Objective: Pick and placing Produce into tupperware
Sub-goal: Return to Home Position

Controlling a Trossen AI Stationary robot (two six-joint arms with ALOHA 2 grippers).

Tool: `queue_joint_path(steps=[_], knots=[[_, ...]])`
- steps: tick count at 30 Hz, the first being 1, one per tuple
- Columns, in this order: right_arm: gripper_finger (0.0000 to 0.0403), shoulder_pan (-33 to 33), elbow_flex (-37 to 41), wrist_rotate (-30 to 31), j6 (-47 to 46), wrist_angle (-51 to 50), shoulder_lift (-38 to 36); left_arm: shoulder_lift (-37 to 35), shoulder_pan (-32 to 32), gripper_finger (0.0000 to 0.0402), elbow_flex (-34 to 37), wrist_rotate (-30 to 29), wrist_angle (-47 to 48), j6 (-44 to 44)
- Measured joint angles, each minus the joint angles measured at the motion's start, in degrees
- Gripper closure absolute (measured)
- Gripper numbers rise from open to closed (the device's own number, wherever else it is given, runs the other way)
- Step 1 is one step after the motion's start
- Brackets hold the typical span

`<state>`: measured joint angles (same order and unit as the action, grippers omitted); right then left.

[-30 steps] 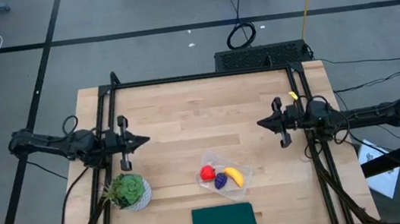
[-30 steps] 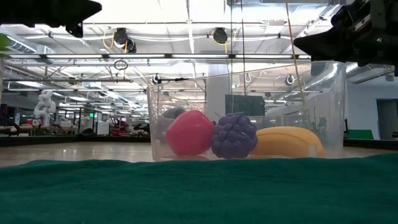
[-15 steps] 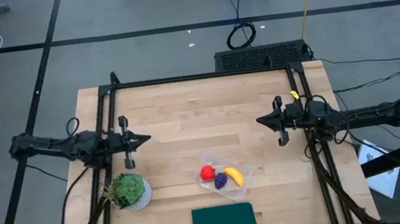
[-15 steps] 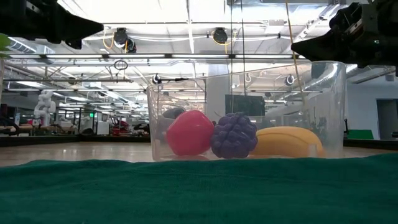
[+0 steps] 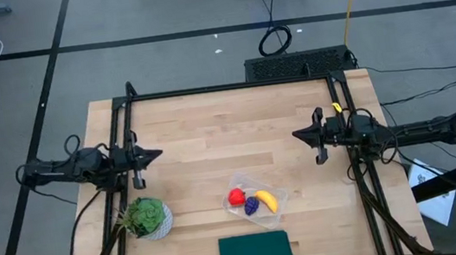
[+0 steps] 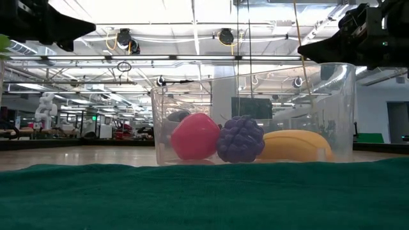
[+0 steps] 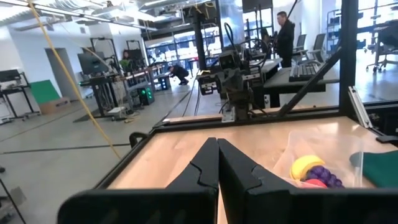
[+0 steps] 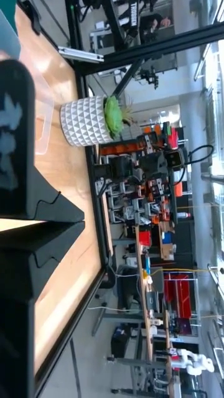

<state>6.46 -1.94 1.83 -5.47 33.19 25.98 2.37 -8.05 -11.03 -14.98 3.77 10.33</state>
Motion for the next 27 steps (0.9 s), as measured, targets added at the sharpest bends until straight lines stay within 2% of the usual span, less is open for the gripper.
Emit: queue_joint_path(steps=[8,13,21,27], knots=[[0.0403,-0.03,0.0,-0.43,-0.43,1.77,-2.44,-1.44,0.0,0.0401,0.0,0.75,3.47,-0.54],[0.0403,-0.2,0.0,-4.59,-0.13,2.23,-5.17,-1.44,0.0,0.0401,0.0,1.25,3.55,0.14],[0.0403,-0.2,0.0,-5.49,-0.9,-0.02,-8.27,-1.44,0.0,0.0401,-0.57,1.85,5.33,0.51],[0.0403,-0.2,0.0,-12.77,-0.68,-0.67,-9.83,-1.33,0.0,0.0401,-0.57,3.06,6.86,-1.04]])
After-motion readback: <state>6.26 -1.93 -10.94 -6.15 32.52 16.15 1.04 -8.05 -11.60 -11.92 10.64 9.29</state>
